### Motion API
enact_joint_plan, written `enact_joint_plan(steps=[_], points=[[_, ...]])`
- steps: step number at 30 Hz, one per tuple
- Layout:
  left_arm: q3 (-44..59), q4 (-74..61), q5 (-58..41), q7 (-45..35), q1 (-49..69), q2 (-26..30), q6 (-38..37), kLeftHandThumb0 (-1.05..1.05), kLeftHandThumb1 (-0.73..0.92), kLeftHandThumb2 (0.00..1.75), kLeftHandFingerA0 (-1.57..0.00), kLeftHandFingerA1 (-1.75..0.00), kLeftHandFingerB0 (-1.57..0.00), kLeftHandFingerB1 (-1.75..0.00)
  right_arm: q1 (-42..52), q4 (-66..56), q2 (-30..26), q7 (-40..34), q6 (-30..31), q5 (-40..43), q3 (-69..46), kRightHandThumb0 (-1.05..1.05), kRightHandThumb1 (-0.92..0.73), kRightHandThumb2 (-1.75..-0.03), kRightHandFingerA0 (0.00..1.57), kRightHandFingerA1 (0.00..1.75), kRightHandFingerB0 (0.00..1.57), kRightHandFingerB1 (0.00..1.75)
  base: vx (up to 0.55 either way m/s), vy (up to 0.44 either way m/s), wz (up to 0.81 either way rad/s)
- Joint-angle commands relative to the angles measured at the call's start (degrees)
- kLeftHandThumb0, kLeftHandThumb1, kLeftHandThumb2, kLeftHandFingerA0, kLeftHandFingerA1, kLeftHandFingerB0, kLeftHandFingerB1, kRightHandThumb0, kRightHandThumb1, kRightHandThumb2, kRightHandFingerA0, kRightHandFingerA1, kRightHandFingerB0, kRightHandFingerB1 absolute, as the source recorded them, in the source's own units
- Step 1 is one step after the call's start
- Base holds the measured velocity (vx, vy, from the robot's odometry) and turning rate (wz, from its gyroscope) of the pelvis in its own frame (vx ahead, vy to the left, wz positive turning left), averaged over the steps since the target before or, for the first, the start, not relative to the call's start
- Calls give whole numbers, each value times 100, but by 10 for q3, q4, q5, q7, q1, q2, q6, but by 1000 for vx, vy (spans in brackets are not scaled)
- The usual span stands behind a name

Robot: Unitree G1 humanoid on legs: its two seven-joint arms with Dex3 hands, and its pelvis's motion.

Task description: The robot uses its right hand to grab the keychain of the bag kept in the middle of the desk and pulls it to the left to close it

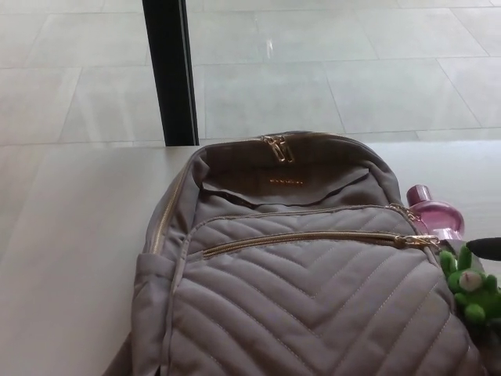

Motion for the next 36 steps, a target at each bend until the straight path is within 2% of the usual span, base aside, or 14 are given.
enact_joint_plan(steps=[1, 2, 3, 5, 6, 9, 11, 15, 20, 21, 28, 31, 32, 36], points=[[3, 5, -12, -7, 5, 5, -12, -72, 84, 65, -64, -52, -51, -41, -10, 35, -3, 15, 19, -23, 24, -56, -66, -60, 63, 73, 33, 31, 0, 0, 0], [4, 5, -13, -7, 4, 5, -11, -72, 84, 65, -64, -52, -52, -41, -12, 44, -2, 14, 14, -24, 24, -55, -65, -60, 64, 75, 33, 31, 0, 0, 0], [4, 6, -13, -8, 4, 5, -11, -71, 84, 65, -64, -52, -52, -41, -14, 58, -6, 12, 12, -30, 24, -63, -54, -87, 65, 77, 27, 45, 0, 0, 0], [5, 7, -14, -10, 3, 5, -11, -71, 84, 65, -64, -52, -52, -41, -18, 71, -10, 11, 14, -42, 27, -63, -54, -87, 65, 77, 27, 45, 0, 0, 0], [7, 7, -19, -14, 3, 4, -8, -71, 84, 65, -64, -52, -52, -41, -18, 79, -14, 7, 16, -53, 29, -58, -66, -60, 66, 73, 34, 31, 0, 0, 0], [5, 10, -17, -14, 3, 6, -13, -72, 85, 66, -63, -52, -52, -41, -22, 118, -19, -1, 14, -71, 35, -57, -65, -60, 67, 80, 34, 31, 0, 0, 0], [5, 10, -17, -14, 2, 6, -11, -71, 86, 66, -65, -51, -54, -40, -26, 131, -22, -3, 5, -82, 40, -58, -64, -59, 68, 93, 34, 32, 0, 0, 0], [3, 7, -17, -15, 3, 6, -11, -71, 87, 66, -63, -52, -53, -40, -32, 134, -33, 1, 1, -107, 62, -59, -66, -60, 69, 81, 32, 31, 0, 0, 0], [6, 4, -24, -22, 8, 4, -17, -74, 88, 66, -63, -53, -55, -42, -25, 79, -40, 18, -3, -112, 83, -60, -65, -59, 70, 82, 30, 32, 0, 0, 0], [7, 5, -25, -20, 8, 3, -16, -75, 88, 67, -63, -53, -55, -42, -26, 73, -40, 19, -11, -112, 86, -63, -51, -84, 70, 85, 23, 44, 0, 0, 0], [9, 5, -27, -16, 9, 2, -24, -76, 91, 67, -65, -53, -58, -43, -39, 23, -39, 29, 8, -117, 90, -67, -51, -86, 68, 86, 22, 44, 0, 0, 0], [9, 6, -27, -14, 9, 3, -22, -77, 92, 67, -65, -53, -59, -43, -42, 9, -43, 32, 9, -126, 88, -68, -51, -85, 68, 92, 21, 43, 0, 0, 0], [10, 6, -28, -16, 8, 3, -20, -76, 92, 68, -64, -53, -57, -43, -43, 6, -45, 32, 8, -131, 86, -64, -62, -59, 66, 102, 26, 30, 0, 0, 0], [12, 6, -30, -14, 7, 3, -19, -78, 92, 67, -66, -54, -59, -43, -49, -1, -49, 37, 11, -141, 84, -64, -63, -59, 65, 107, 20, 28, 0, 0, 0]])
